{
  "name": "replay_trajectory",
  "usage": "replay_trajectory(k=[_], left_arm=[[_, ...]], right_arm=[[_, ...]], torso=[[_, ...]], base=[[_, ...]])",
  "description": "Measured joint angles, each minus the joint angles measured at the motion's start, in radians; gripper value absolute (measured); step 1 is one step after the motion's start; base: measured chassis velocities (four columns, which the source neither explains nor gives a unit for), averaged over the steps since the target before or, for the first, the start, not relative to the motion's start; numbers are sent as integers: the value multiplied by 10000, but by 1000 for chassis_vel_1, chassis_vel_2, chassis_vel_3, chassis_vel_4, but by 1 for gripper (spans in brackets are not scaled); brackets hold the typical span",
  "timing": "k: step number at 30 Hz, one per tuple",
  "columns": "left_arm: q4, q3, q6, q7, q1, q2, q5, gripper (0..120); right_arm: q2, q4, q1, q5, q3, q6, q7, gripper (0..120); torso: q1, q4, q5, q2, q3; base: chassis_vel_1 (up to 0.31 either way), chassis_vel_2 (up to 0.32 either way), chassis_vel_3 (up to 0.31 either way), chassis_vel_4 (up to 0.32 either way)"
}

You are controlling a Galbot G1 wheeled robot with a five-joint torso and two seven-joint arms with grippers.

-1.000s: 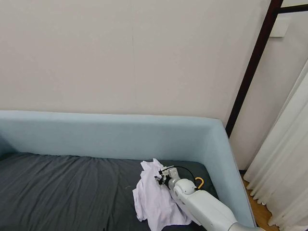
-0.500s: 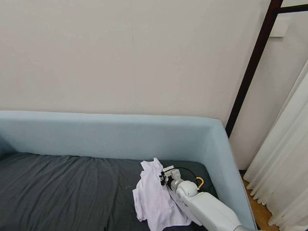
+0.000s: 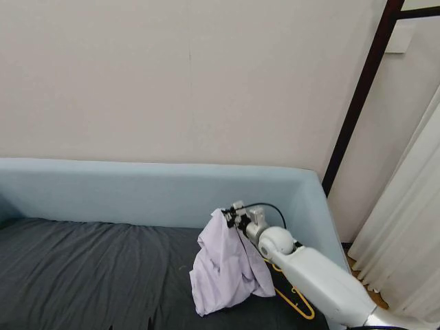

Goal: Pick up the clothes from the sofa and hang them on the clothes hanger.

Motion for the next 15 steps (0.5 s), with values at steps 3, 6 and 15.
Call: replay_trajectory(k=[3, 6, 15], left_arm=[[-41, -5, 8, -6, -57, 22, -84, 96], [-101, -38, 11, -29, -101, 32, -163, 96], [-263, -153, 5, -161, -181, -82, -515, 96]], right_arm=[[-314, 835, 863, 373, -314, -114, 54, 0], [-416, 1326, 1803, 872, -635, -200, 85, 0], [354, 702, 5119, 1899, -1599, -199, 17, 0]], torso=[[0, -1, 1, -1, 0], [0, -1, 1, 0, 0], [0, 2, -2, -1, 1]], base=[[0, 0, 0, 0], [0, 0, 0, 0], [0, 0, 0, 0]])
